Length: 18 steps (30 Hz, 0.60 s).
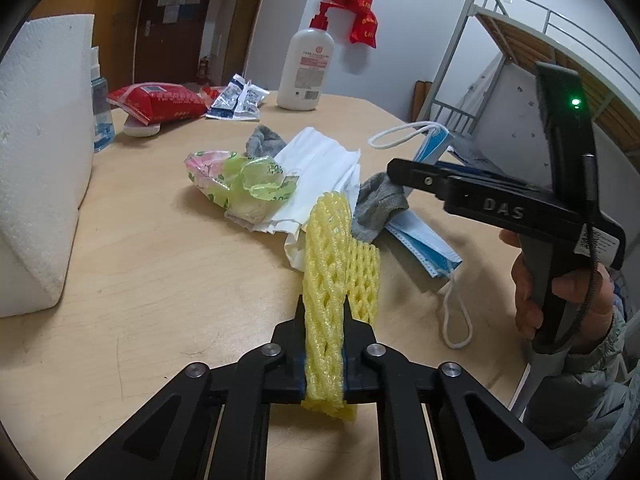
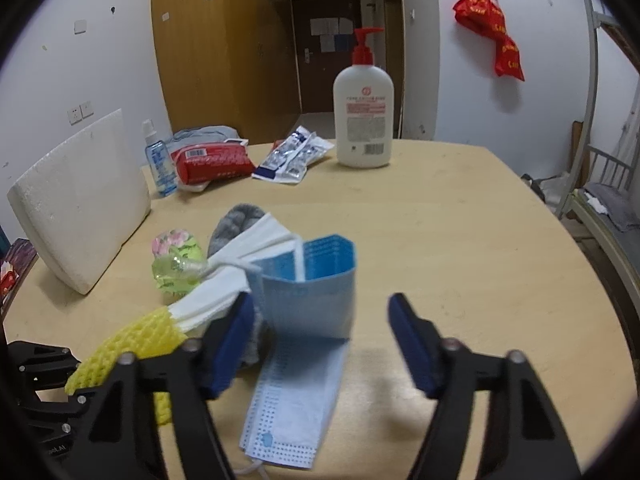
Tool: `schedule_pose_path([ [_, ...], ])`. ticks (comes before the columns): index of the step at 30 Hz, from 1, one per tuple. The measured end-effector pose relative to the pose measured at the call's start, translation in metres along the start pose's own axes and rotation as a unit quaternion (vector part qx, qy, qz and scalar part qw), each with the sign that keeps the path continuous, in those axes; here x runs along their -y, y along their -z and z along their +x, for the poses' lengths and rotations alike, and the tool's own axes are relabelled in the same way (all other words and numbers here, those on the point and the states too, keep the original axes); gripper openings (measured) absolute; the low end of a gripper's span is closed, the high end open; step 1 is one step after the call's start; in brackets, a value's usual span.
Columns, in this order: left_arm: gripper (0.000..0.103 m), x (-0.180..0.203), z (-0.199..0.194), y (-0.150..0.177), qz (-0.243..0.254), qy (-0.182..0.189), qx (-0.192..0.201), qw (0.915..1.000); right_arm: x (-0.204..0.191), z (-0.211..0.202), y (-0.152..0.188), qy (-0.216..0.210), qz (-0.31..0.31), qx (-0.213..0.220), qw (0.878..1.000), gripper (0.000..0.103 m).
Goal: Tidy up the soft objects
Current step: 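Grasp the yellow foam net with the left tool while the right tool grasps the blue mask, then lift the yellow net and blue mask and carry both toward the white foam box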
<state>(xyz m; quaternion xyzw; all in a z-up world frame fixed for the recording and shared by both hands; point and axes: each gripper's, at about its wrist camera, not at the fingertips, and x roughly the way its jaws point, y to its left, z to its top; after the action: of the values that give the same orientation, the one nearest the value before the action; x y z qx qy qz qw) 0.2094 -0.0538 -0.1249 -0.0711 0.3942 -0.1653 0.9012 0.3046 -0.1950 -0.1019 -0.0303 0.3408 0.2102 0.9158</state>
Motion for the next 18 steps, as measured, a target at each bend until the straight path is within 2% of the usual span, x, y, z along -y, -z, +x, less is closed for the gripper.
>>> schedule_pose_path([
  [5, 0.011, 0.003, -0.004, 0.001, 0.008, 0.006, 0.01, 0.9999, 0.003, 0.0, 0.0, -0.01, 0.017, 0.005, 1.0, 0.044],
  [7, 0.011, 0.003, -0.006, 0.002, 0.008, 0.007, 0.012, 0.9999, 0.003, -0.003, 0.0, -0.021, 0.021, 0.009, 1.0, 0.031],
  [10, 0.011, 0.002, -0.008, 0.002, 0.004, 0.008, 0.016, 0.9998, 0.002, -0.008, 0.001, -0.025, 0.022, 0.019, 0.999, 0.019],
  [12, 0.011, 0.002, -0.01, 0.002, 0.005, 0.008, 0.02, 0.9997, 0.004, -0.011, 0.004, -0.039, 0.033, 0.021, 0.998, 0.017],
  [15, 0.011, 0.005, -0.013, 0.004, 0.011, 0.002, 0.029, 0.9995, 0.003, -0.015, 0.006, -0.025, 0.032, 0.029, 0.999, 0.015],
  [18, 0.011, 0.006, -0.015, 0.004, 0.013, 0.0, 0.034, 0.9993, 0.005, -0.026, 0.002, -0.031, 0.038, 0.04, 0.998, 0.015],
])
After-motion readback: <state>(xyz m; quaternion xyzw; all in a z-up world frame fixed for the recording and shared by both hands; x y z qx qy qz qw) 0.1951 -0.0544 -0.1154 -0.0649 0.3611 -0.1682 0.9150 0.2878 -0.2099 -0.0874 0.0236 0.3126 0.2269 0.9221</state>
